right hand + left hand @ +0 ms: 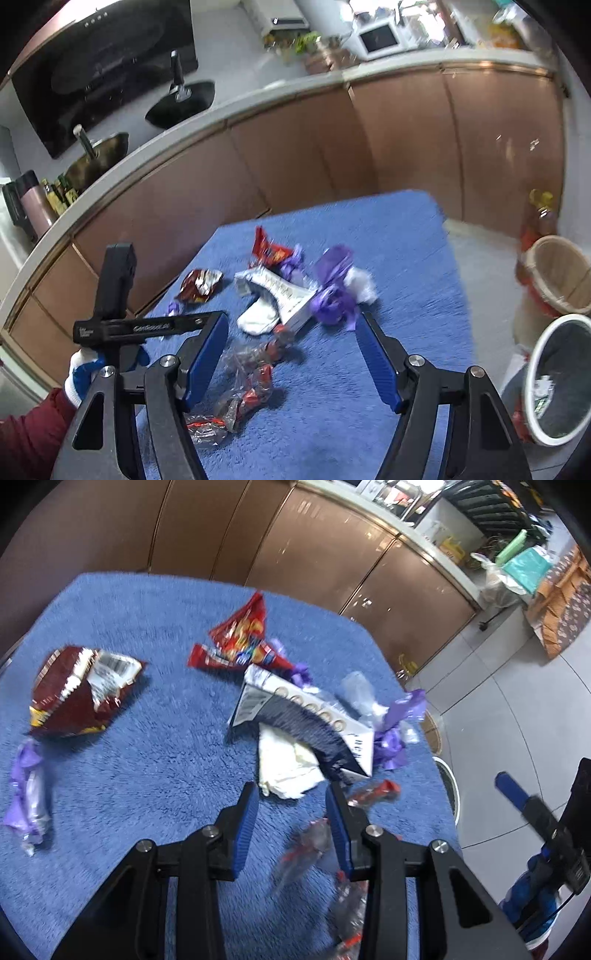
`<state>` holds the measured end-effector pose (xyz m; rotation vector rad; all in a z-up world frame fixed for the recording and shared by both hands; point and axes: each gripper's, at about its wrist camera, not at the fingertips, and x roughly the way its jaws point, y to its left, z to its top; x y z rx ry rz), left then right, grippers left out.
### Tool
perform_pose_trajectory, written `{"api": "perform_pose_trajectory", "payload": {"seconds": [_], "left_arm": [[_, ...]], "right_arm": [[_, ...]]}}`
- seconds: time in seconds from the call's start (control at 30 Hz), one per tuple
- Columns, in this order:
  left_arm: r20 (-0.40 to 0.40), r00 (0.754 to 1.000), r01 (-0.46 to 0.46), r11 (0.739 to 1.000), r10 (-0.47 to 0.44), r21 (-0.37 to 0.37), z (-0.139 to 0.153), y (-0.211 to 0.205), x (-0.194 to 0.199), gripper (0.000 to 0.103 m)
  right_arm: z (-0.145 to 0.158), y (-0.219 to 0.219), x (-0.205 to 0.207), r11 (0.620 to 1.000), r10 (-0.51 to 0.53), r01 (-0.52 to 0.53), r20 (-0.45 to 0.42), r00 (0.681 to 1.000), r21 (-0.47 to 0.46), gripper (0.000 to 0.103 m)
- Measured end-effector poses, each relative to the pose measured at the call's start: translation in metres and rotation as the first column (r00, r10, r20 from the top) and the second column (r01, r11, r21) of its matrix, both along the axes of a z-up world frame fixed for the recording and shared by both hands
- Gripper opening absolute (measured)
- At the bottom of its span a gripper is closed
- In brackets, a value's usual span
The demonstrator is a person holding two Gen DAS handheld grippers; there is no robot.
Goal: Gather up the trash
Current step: 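Move both open tools back over the table toward the clear plastic wrappers, then grasp the clear plastic wrapper with the right tool while the left tool grasps white tissue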
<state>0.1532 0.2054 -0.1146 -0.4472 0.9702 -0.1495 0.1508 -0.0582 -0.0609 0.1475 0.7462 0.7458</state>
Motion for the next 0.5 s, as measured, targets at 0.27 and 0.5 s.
{"api": "perform_pose_trajectory", "payload": {"seconds": [0.27,0.5], "left_arm": [[-0.061,0.998,0.003,0.997,-0.007,-0.075,-0.026,0.006,0.027,0.036],[-0.085,0.996,0.014,0.992,-0.025,-0.126,-0.037,0.001,0.043,0.034]], "right_arm": [[-0.046,0.036,0.028,0.994,0.106,-0.107,-0.132,0.986,0.000,0.059],[-0.061,0.051,0.044,0.990,0.142,-0.143,-0.184,0.973,0.006,0.049]]}}
